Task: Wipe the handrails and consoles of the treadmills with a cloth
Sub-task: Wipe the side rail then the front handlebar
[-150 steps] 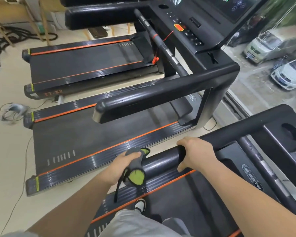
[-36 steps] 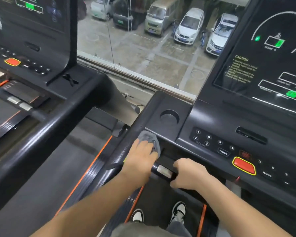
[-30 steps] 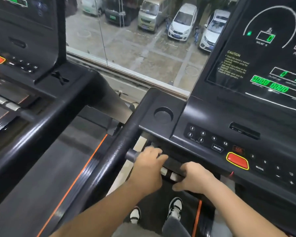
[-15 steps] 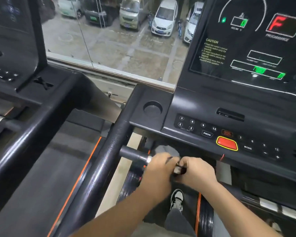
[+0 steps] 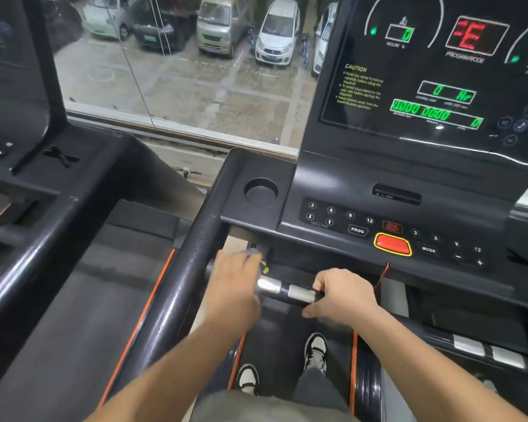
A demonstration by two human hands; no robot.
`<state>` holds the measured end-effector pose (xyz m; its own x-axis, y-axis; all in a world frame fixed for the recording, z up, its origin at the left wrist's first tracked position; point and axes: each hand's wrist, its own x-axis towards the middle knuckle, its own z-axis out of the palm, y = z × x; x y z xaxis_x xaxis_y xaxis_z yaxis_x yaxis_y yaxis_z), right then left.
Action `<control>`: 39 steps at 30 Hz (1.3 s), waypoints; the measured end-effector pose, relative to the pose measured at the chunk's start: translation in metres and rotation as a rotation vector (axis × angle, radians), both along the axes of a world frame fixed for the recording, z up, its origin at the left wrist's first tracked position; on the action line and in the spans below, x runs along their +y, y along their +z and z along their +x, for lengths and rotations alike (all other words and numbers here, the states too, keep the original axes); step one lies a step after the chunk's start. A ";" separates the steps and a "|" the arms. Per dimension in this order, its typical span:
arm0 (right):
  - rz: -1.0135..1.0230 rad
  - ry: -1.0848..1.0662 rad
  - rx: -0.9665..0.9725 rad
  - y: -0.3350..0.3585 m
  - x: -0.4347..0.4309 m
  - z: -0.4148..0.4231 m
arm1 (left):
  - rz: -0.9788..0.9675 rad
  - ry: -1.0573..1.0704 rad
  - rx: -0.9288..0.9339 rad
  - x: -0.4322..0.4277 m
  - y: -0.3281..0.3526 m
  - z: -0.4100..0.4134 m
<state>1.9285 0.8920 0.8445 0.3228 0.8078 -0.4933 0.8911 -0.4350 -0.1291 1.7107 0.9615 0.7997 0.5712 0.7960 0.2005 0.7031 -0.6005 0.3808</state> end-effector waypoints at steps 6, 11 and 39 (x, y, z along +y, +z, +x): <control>0.019 -0.014 -0.025 0.000 -0.001 0.001 | -0.147 -0.308 -0.013 -0.050 -0.001 0.060; 0.012 -0.023 -0.005 0.001 -0.005 -0.002 | 0.015 -0.217 0.094 0.011 -0.003 -0.013; 0.328 0.442 0.004 0.061 0.097 -0.006 | -0.369 0.076 -0.195 -0.014 0.024 -0.010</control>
